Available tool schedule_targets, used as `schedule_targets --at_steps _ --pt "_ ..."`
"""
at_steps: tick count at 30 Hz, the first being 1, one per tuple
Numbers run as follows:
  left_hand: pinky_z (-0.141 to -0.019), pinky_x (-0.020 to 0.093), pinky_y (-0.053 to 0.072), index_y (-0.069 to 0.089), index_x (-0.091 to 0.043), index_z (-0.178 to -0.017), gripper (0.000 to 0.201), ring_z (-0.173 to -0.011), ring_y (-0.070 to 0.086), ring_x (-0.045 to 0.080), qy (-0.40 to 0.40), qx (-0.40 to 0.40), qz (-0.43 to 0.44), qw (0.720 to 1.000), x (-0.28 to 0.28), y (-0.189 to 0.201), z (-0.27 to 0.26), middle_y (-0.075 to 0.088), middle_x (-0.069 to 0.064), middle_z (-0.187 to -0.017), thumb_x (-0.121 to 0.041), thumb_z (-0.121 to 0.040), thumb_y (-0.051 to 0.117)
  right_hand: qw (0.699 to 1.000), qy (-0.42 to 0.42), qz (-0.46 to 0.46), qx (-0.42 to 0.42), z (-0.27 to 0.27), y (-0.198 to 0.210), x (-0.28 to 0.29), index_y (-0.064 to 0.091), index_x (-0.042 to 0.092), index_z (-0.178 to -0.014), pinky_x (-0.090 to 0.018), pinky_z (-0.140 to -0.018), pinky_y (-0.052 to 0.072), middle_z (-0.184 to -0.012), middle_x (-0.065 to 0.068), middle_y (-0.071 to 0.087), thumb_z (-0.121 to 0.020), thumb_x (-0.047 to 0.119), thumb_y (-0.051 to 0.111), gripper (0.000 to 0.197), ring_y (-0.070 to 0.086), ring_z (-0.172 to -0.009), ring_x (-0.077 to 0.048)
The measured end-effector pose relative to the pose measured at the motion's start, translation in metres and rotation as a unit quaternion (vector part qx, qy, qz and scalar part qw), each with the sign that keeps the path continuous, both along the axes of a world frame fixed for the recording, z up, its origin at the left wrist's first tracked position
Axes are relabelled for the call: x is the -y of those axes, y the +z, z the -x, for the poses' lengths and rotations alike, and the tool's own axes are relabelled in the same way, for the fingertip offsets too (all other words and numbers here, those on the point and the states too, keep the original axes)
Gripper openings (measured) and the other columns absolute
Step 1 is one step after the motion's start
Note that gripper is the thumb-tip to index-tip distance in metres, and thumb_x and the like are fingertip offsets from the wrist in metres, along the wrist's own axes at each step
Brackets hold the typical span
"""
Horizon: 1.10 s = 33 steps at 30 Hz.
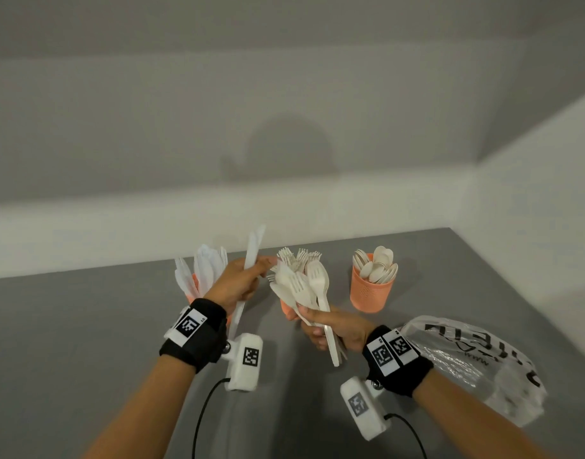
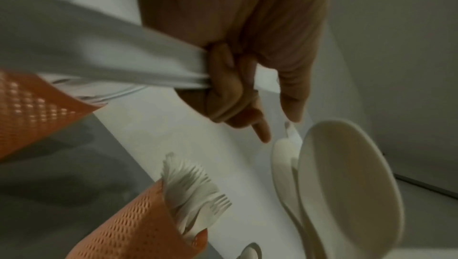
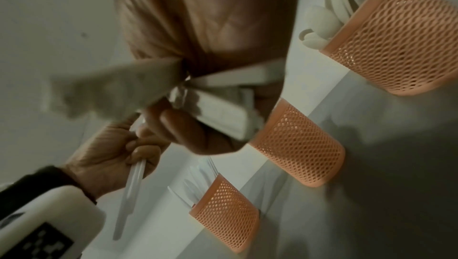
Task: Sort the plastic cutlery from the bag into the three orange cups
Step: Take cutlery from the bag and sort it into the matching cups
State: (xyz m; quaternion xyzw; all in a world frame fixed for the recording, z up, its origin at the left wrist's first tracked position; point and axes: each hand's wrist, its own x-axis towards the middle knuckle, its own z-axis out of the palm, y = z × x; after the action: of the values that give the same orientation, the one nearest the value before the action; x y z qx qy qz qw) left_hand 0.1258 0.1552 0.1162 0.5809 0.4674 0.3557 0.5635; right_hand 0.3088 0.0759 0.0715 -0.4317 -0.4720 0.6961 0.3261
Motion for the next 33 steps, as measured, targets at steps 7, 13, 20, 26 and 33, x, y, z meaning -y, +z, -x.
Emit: schedule_targets --at_steps 7,13,20,26,33 --pt "-0.035 0.015 0.02 0.053 -0.011 -0.072 0.026 -0.033 0.022 0.005 0.037 0.032 -0.014 0.999 0.0 -0.004 -0.005 0.031 -0.009 -0.041 -0.027 -0.092 0.054 1.0 0.019 0.012 0.005 -0.002 0.002 0.001 0.06 0.022 -0.112 -0.014 -0.047 0.034 -0.05 0.01 0.035 -0.098 0.033 0.038 0.028 0.034 -0.044 -0.003" --pt "-0.034 0.014 0.02 0.055 -0.007 -0.083 0.03 -0.038 0.025 0.004 0.021 0.112 0.043 0.993 -0.001 -0.011 -0.01 0.036 0.003 -0.067 -0.037 -0.089 0.055 0.999 0.032 0.032 -0.022 -0.003 0.003 -0.001 0.058 0.023 -0.118 -0.013 -0.044 0.03 -0.05 0.011 0.033 -0.098 0.033 0.037 0.031 0.031 -0.044 -0.002" --pt "-0.036 0.014 0.024 0.053 -0.008 -0.078 0.033 -0.041 0.028 0.006 0.075 0.157 0.074 0.982 -0.004 -0.016 -0.004 0.042 0.0 -0.053 -0.028 -0.1 0.038 0.995 0.081 0.06 0.007 0.004 0.004 -0.007 0.058 0.019 -0.113 -0.012 -0.044 0.029 -0.049 0.012 0.034 -0.1 0.031 0.033 0.031 0.032 -0.042 -0.001" --pt "-0.046 0.025 0.043 0.043 -0.014 -0.067 0.039 -0.041 0.044 0.011 0.288 0.125 0.016 0.949 -0.032 -0.023 0.056 0.044 -0.009 -0.038 -0.034 -0.1 0.036 0.996 0.024 0.079 0.034 0.003 -0.006 -0.005 0.056 0.013 -0.087 -0.014 -0.042 0.035 -0.047 0.011 0.037 -0.097 0.03 0.043 0.023 0.035 -0.037 -0.002" --pt "-0.04 0.018 0.039 0.034 -0.015 -0.056 0.05 -0.03 0.034 0.003 0.424 0.077 -0.181 0.884 -0.06 0.011 0.091 0.032 0.004 -0.051 -0.045 -0.09 0.053 0.997 -0.039 0.064 0.027 0.006 -0.005 -0.014 0.053 0.017 -0.08 -0.015 -0.039 0.032 -0.05 0.008 0.036 -0.096 0.031 0.045 0.023 0.031 -0.035 -0.002"
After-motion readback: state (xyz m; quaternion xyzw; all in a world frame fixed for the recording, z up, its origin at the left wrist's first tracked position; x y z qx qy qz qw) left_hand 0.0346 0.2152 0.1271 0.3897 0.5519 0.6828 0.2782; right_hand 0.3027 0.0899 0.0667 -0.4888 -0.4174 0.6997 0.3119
